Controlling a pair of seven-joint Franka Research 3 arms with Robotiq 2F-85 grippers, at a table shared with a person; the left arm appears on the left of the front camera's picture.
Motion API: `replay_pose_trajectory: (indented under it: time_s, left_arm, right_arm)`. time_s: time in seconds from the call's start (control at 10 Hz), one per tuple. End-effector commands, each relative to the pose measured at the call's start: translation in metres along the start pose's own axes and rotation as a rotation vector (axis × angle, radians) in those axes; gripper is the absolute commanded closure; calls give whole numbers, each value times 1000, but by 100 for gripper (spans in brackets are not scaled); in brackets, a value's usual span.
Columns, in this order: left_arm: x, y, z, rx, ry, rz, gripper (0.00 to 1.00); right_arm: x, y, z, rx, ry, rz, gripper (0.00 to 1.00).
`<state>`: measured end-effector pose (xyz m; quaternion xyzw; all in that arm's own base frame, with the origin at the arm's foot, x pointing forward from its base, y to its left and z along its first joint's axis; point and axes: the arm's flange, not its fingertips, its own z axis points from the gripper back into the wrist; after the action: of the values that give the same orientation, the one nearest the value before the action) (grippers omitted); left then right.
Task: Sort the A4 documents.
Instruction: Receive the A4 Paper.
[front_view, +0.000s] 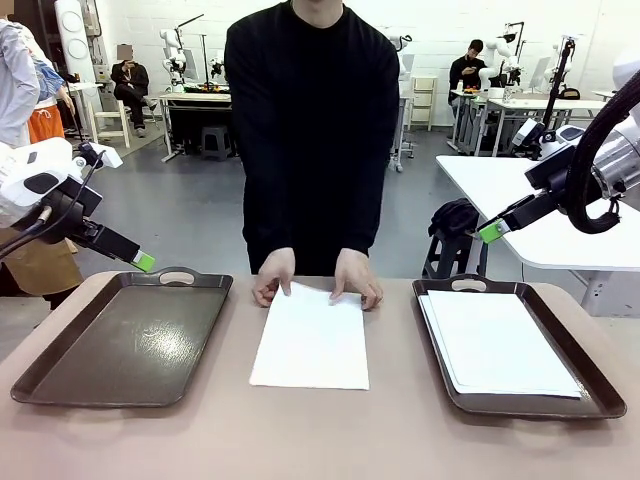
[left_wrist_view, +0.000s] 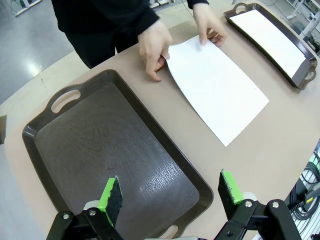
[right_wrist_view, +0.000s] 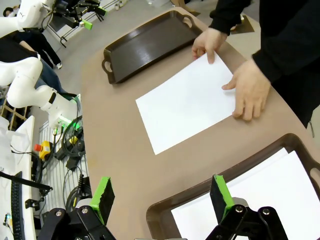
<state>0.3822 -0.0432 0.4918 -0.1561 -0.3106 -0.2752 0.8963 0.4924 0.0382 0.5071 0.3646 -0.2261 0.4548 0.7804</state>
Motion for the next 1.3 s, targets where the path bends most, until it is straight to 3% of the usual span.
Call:
replay_pose_trajectory:
  time_s: [0.0, 1.2]
  left_arm:
    - [-1, 2, -1, -9, -4, 2, 0]
    - [-1, 2, -1, -9, -4, 2, 0]
  right_arm:
    - [0, 0, 0, 4, 1, 11, 0]
    - [0, 0, 0, 4, 1, 11, 0]
